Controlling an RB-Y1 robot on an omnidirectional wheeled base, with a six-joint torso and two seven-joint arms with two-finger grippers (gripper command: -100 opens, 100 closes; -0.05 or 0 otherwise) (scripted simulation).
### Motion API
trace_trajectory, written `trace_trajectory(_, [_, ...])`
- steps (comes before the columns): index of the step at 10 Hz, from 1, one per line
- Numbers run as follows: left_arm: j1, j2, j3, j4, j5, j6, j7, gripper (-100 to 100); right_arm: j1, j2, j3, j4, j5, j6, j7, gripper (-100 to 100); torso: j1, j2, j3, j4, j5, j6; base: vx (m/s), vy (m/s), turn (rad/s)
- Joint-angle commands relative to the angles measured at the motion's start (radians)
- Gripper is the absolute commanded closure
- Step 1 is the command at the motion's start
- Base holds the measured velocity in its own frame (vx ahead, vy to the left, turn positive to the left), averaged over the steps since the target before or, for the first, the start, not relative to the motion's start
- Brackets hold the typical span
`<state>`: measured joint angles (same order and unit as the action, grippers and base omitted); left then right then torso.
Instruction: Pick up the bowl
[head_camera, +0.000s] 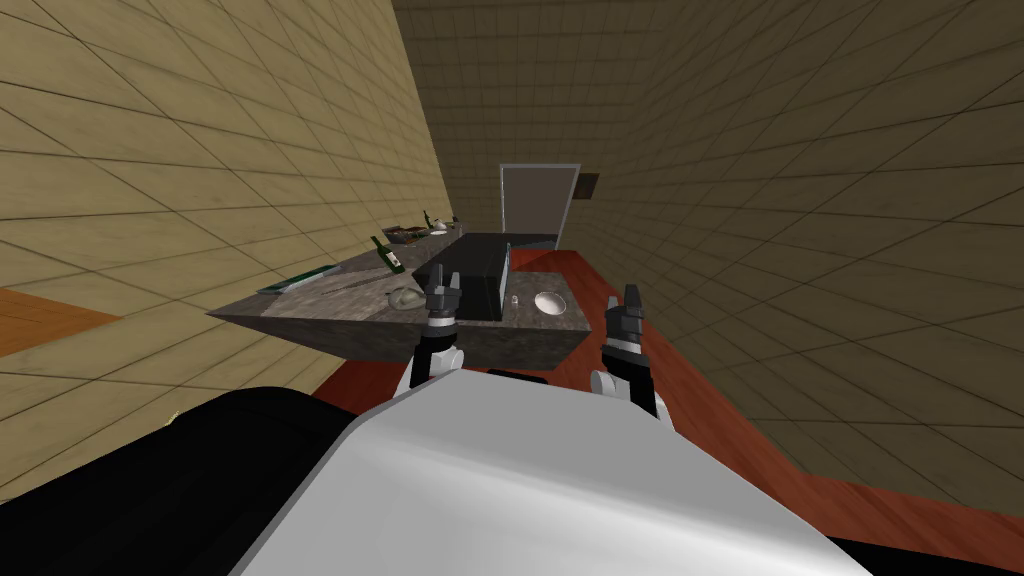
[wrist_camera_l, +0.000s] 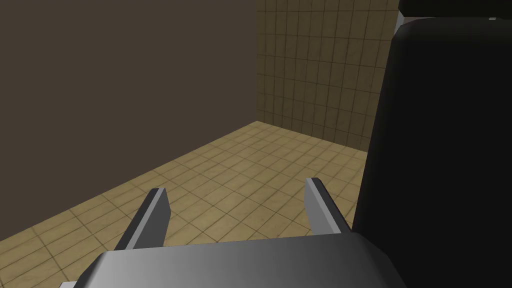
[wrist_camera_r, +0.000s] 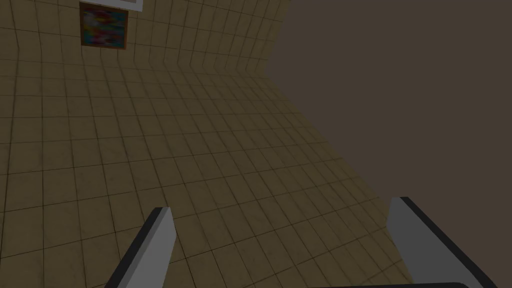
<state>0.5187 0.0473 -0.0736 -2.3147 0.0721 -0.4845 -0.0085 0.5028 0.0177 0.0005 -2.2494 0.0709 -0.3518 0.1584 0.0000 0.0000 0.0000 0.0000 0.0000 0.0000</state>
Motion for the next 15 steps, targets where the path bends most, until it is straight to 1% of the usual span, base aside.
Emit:
trace_trajectory(1, [0.0, 0.0, 0.0, 0.0, 0.0, 0.0, 0.0, 0, 0.001, -0.035, 0.0, 0.006, 0.006, 0.0, 0.001, -100, 0.0, 0.0, 0.0, 0.0, 0.0, 0.0, -0.035, 0.028, -0.032])
trace_trajectory(3, [0.0, 0.0, 0.0, 0.0, 0.0, 0.0, 0.0, 0, 0.005, -0.095, 0.0, 0.022, 0.02, -0.001, 0.002, -100, 0.004, 0.005, 0.003, 0.001, 0.001, 0.0, -0.107, 0.09, -0.048])
trace_trajectory(5, [0.0, 0.0, 0.0, 0.0, 0.0, 0.0, 0.0, 0, 0.009, -0.157, 0.0, 0.046, 0.04, -0.002, 0.004, -100, 0.008, 0.008, 0.005, 0.002, 0.002, 0.0, -0.135, 0.153, -0.055])
trace_trajectory(6, [0.0, 0.0, 0.0, 0.0, 0.0, 0.0, 0.0, 0, 0.009, -0.169, 0.0, 0.046, 0.04, -0.002, 0.004, -100, 0.011, 0.009, 0.005, 0.002, 0.002, 0.0, -0.103, 0.115, -0.036])
trace_trajectory(7, [0.0, 0.0, 0.0, 0.0, 0.0, 0.0, 0.0, 0, 0.012, -0.208, 0.001, 0.061, 0.052, -0.003, 0.005, -100, 0.008, 0.008, 0.005, 0.002, 0.002, 0.0, -0.1, 0.097, -0.032])
trace_trajectory(8, [0.0, 0.0, 0.0, 0.0, 0.0, 0.0, 0.0, 0, 0.015, -0.238, 0.001, 0.079, 0.064, -0.003, 0.006, -100, 0.007, 0.007, 0.004, 0.002, 0.002, 0.0, -0.148, 0.151, -0.056])
trace_trajectory(9, [0.0, 0.0, 0.0, 0.0, 0.0, 0.0, 0.0, 0, 0.015, -0.253, 0.001, 0.079, 0.064, -0.003, 0.006, -100, 0.009, 0.009, 0.005, 0.002, 0.002, 0.0, -0.118, 0.12, -0.027])
trace_trajectory(10, [0.0, 0.0, 0.0, 0.0, 0.0, 0.0, 0.0, 0, 0.018, -0.291, 0.002, 0.099, 0.078, -0.004, 0.007, -100, 0.008, 0.008, 0.005, 0.002, 0.002, 0.0, -0.11, 0.107, -0.021])
trace_trajectory(11, [0.0, 0.0, 0.0, 0.0, 0.0, 0.0, 0.0, 0, 0.018, -0.3, 0.002, 0.099, 0.078, -0.004, 0.007, -100, 0.008, 0.008, 0.005, 0.002, 0.002, 0.0, -0.092, 0.081, -0.021])
trace_trajectory(12, [0.0, 0.0, 0.0, 0.0, 0.0, 0.0, 0.0, 0, 0.021, -0.339, 0.003, 0.121, 0.092, -0.004, 0.008, -100, 0.006, 0.006, 0.004, 0.002, 0.001, 0.0, -0.11, 0.102, -0.017])
trace_trajectory(13, [0.0, 0.0, 0.0, 0.0, 0.0, 0.0, 0.0, 0, 0.021, -0.349, 0.003, 0.121, 0.092, -0.004, 0.008, -100, 0.007, 0.007, 0.004, 0.002, 0.001, 0.0, -0.09, 0.099, -0.018])
trace_trajectory(14, [0.0, 0.0, 0.0, 0.0, 0.0, 0.0, 0.0, 0, 0.025, -0.389, 0.004, 0.146, 0.106, -0.005, 0.009, -100, 0.007, 0.006, 0.004, 0.002, 0.002, 0.0, -0.091, 0.121, -0.014])
trace_trajectory(15, [0.0, 0.0, 0.0, 0.0, 0.0, 0.0, 0.0, 0, 0.025, -0.4, 0.004, 0.146, 0.106, -0.005, 0.009, -100, 0.008, 0.006, 0.004, 0.001, 0.002, 0.0, -0.089, 0.102, -0.015])
